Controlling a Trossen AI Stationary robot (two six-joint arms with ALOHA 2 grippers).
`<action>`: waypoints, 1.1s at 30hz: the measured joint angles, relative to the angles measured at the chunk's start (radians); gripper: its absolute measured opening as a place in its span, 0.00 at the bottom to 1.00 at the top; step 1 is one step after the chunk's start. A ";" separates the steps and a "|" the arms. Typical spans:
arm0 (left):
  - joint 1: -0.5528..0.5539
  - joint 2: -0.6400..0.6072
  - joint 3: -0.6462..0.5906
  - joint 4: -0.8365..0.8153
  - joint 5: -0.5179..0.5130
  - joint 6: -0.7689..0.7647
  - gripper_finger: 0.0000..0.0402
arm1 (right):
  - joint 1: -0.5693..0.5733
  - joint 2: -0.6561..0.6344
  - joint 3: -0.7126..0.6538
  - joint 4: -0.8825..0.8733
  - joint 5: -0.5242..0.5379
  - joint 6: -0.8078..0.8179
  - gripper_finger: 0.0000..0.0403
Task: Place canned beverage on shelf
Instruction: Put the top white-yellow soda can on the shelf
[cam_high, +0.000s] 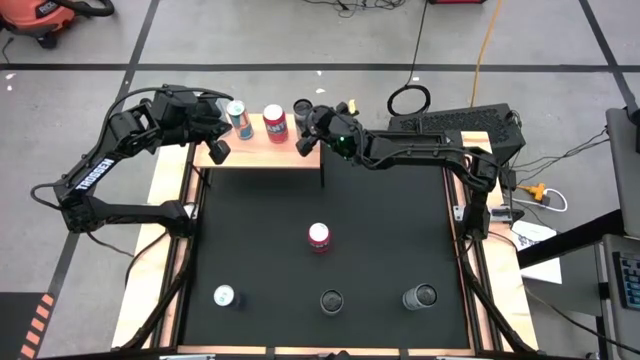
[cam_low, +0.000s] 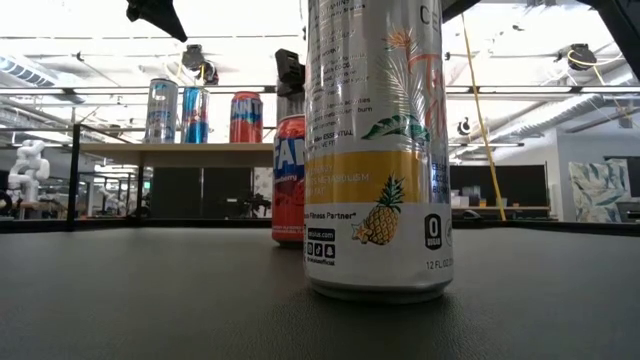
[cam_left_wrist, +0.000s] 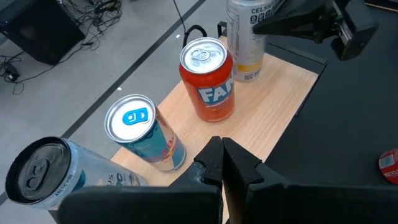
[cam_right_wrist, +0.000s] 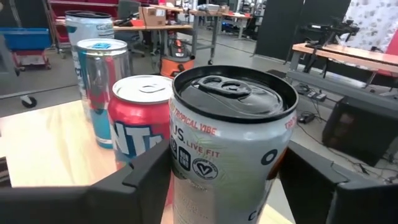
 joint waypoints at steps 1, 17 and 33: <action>0.000 0.000 0.000 0.000 0.000 0.000 0.00 | 0.000 0.000 0.000 0.000 0.001 -0.006 0.59; 0.000 0.000 0.000 -0.002 0.000 0.000 0.00 | -0.002 -0.009 0.000 -0.025 -0.025 -0.012 0.80; 0.000 0.000 0.000 -0.007 0.000 -0.001 0.00 | 0.002 -0.165 0.000 -0.270 -0.051 -0.031 0.82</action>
